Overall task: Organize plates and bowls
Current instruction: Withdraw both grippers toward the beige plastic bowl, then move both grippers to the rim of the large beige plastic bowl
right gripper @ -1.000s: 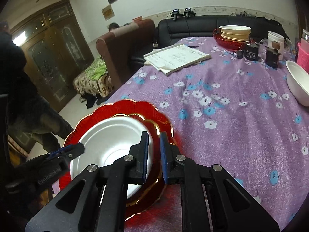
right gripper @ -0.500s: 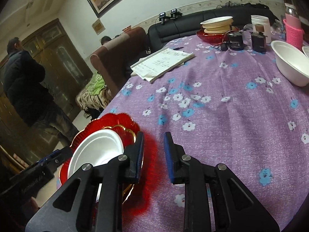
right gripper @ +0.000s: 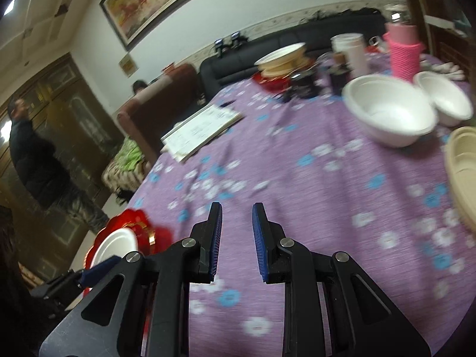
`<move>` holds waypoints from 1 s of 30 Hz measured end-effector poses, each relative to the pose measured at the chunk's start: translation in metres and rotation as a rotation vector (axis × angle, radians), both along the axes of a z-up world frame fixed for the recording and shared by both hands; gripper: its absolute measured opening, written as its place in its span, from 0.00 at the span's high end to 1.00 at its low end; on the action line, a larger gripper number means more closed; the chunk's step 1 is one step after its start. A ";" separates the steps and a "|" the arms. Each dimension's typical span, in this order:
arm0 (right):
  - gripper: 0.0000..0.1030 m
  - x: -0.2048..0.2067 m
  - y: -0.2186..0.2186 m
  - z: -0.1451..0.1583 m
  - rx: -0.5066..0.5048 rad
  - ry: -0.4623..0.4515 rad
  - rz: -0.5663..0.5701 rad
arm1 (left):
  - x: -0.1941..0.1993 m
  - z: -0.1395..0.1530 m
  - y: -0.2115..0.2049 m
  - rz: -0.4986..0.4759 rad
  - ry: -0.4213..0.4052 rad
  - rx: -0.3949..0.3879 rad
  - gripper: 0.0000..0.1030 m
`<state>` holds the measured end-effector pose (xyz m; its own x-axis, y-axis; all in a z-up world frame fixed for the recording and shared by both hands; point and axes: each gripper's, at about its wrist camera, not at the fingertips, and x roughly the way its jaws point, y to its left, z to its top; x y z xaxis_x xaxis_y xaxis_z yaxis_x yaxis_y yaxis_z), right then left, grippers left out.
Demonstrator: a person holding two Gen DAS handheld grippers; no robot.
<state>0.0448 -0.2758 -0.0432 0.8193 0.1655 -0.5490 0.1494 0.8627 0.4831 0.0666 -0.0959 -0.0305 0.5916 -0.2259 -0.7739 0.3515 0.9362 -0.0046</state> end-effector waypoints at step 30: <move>0.53 -0.151 -0.242 0.006 -0.059 -0.014 -0.516 | -0.033 0.007 -0.186 -0.372 0.030 0.109 0.45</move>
<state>-0.1060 -0.5175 -0.0374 0.7933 -0.2927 -0.5338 0.5566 0.7040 0.4411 0.0337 -0.2820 -0.0234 0.4616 -0.3363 -0.8209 0.6687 0.7400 0.0729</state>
